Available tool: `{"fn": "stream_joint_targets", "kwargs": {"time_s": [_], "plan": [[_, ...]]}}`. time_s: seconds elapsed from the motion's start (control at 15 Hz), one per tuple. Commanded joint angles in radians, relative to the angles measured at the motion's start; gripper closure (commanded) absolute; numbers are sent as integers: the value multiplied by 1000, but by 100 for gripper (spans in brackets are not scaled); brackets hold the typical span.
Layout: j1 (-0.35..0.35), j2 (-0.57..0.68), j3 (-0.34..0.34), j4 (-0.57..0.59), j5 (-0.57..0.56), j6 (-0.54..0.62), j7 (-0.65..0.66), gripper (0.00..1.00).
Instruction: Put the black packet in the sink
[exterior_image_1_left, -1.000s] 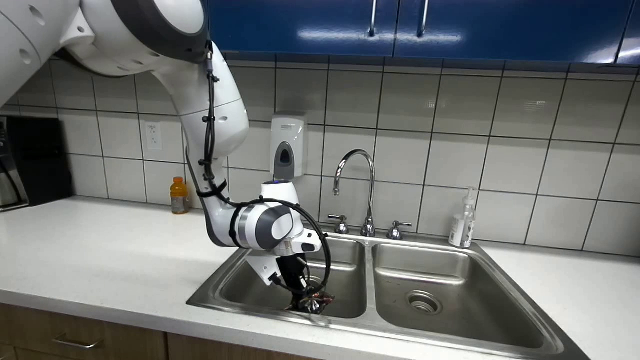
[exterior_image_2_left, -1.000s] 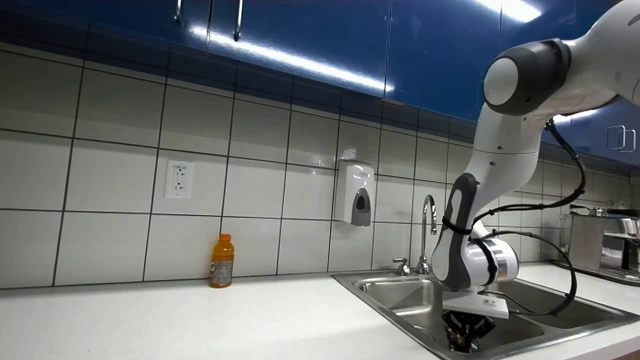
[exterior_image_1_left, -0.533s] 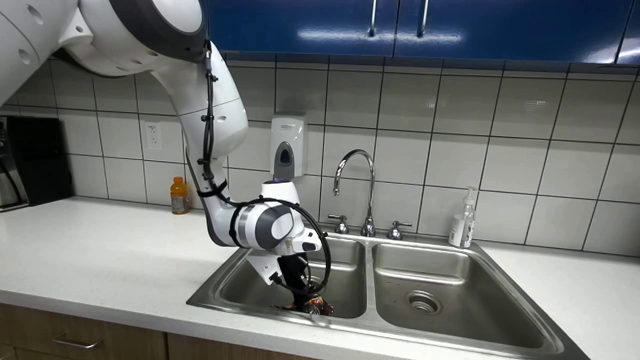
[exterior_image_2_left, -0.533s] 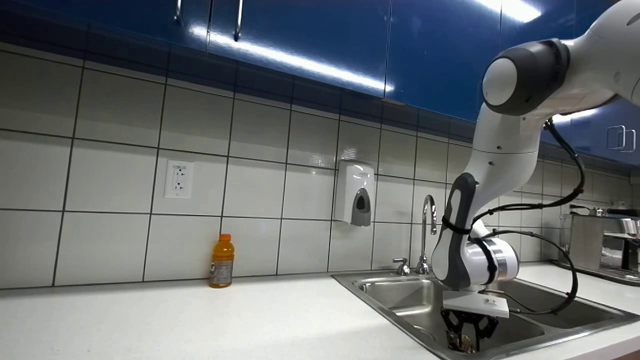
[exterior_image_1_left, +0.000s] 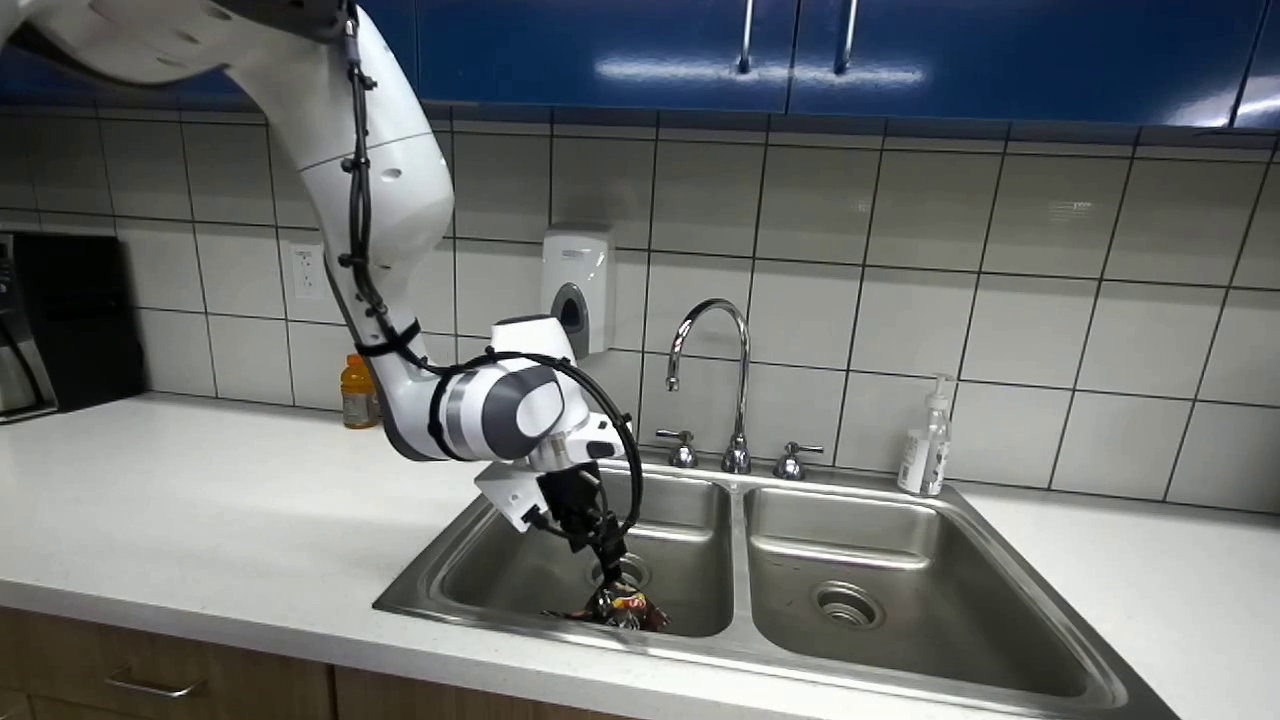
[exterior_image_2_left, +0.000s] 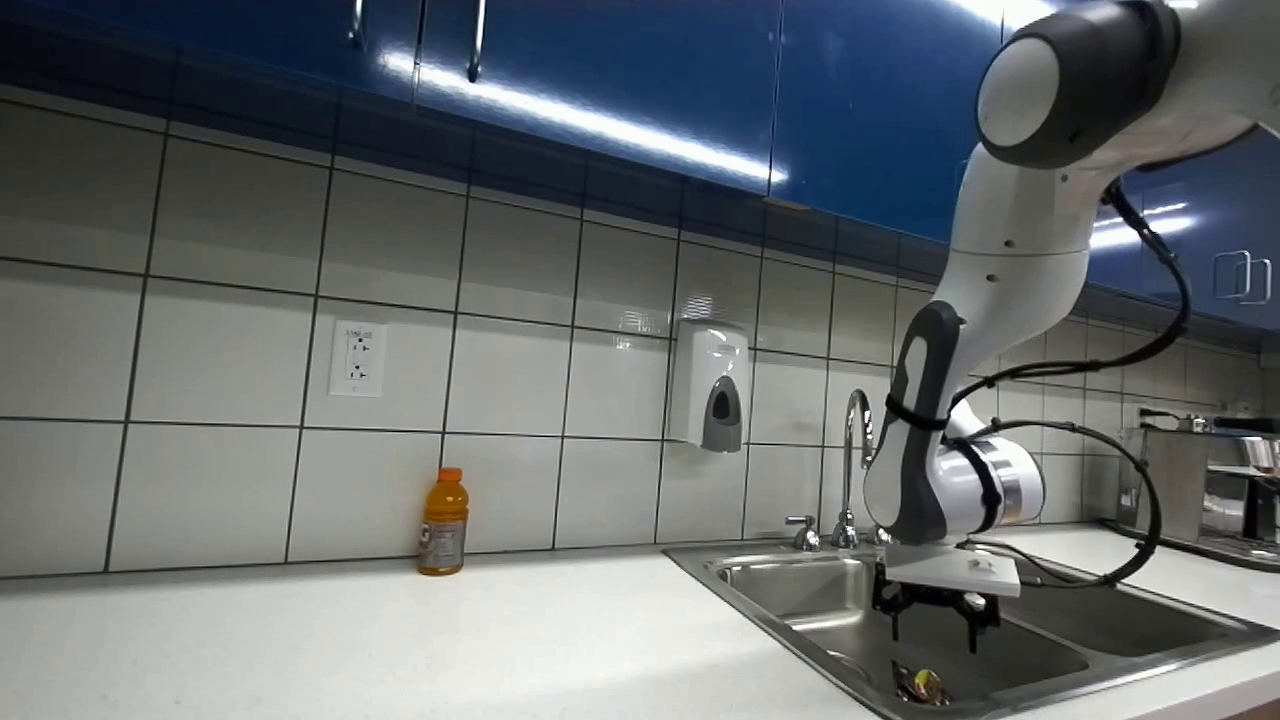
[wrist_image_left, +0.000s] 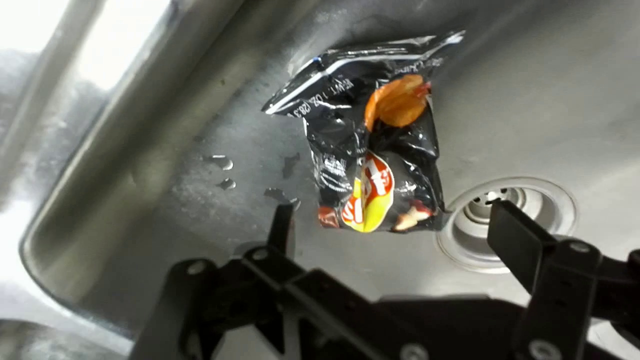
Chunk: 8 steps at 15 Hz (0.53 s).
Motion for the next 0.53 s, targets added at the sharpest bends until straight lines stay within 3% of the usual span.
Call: {"fn": "stream_joint_targets", "kwargs": {"time_s": [0.0, 0.2, 0.47], "plan": [[112, -189, -99, -152, -26, 57, -13, 0], [228, -300, -195, -227, -55, 40, 13, 0], [279, -494, -190, -360, -55, -37, -9, 0]]}}
